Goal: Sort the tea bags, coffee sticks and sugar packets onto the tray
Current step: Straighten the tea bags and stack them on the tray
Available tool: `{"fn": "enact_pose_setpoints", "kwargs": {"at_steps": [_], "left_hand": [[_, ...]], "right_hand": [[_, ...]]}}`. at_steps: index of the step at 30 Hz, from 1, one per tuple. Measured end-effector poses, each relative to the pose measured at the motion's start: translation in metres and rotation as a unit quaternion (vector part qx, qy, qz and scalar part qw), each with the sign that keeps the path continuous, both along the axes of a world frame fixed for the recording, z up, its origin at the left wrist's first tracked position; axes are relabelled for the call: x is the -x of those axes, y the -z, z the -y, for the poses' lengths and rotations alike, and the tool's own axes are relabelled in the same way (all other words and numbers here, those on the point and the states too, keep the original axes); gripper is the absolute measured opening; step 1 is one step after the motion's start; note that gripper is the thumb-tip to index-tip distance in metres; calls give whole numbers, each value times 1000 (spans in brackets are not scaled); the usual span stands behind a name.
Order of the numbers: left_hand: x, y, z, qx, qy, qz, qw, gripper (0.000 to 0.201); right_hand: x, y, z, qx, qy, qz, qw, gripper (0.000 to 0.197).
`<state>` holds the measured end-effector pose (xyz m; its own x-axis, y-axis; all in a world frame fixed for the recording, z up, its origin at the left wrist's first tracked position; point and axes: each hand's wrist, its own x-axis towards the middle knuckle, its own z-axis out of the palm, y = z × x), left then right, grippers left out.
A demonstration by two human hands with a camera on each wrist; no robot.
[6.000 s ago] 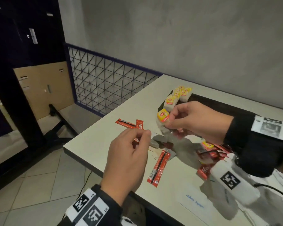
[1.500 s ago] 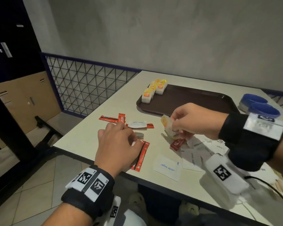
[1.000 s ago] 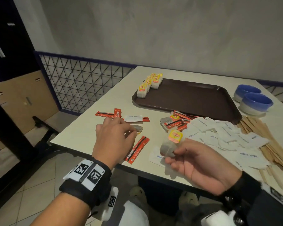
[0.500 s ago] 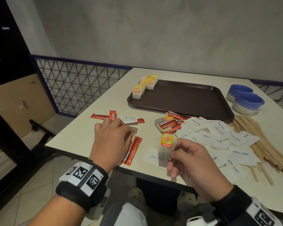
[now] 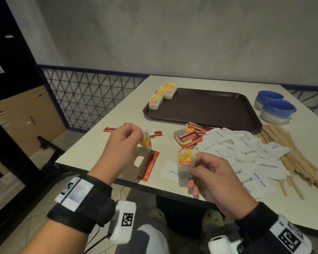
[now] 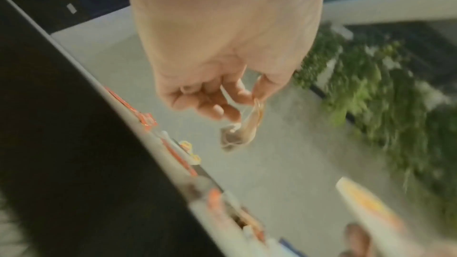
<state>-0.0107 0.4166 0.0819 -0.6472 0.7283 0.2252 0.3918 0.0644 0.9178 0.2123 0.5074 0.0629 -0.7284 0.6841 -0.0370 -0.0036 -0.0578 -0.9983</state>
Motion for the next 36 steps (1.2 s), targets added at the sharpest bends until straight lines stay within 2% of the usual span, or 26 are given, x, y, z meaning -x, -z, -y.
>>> {"fn": "enact_pose_setpoints", "kwargs": {"at_steps": [3,5,12,16,21,25,29,33,36], "left_hand": [[-11,-10,-3,13,83,129,988,20],[-20,-9,-6,35,125,152,980,18],[-48,-10,-14,91,175,152,969,19],[-55,-5,-16,84,169,152,970,19],[-56,1,-18,90,169,135,972,22],[-61,0,-15,53,188,135,971,32],[-65,2,-10,22,193,97,976,24],[-63,3,-11,0,162,84,983,11],[-56,-5,-10,30,193,74,978,10]], "right_hand": [[-1,-1,0,-3,-10,3,1000,32],[-2,-2,0,-1,-15,3,1000,31],[-3,-3,0,0,-10,15,1000,25],[0,-2,-1,5,16,19,1000,21],[4,-1,-2,-15,22,28,999,37],[5,2,-6,19,25,-1,1000,26],[5,3,-8,34,26,-13,999,18],[4,4,-7,21,27,-26,999,26],[2,3,-5,-22,38,-48,998,14]]}}
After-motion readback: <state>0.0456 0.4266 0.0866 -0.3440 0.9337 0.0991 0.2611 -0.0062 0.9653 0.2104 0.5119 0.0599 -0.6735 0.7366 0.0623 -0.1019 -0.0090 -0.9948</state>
